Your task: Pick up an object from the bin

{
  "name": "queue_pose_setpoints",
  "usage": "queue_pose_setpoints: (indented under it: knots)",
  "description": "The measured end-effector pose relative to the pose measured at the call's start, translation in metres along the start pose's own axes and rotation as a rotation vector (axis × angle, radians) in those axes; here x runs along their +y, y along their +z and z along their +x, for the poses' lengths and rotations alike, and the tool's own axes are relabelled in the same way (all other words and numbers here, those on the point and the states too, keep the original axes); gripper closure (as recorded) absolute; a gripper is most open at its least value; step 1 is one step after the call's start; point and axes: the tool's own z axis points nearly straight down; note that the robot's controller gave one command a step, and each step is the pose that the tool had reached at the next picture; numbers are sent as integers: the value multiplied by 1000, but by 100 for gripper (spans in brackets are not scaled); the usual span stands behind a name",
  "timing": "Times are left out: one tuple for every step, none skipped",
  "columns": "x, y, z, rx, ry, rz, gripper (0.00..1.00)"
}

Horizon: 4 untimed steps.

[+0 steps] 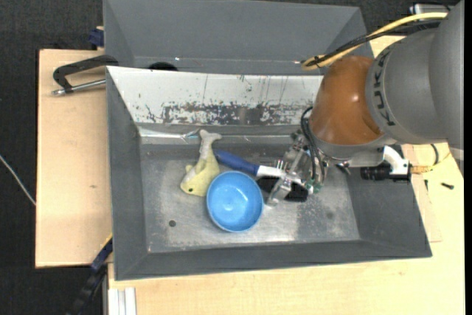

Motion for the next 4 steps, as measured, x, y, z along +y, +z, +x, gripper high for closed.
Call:
queue_pose_setpoints:
  knots:
    - [1,-1,-1,-3,-1,0,0]
    - [3,-4,-2,-6,-1,-3,100]
    - [4,-32,-3,-5,-3,-1,100]
    - [6,-74,-5,-6,-5,-1,100]
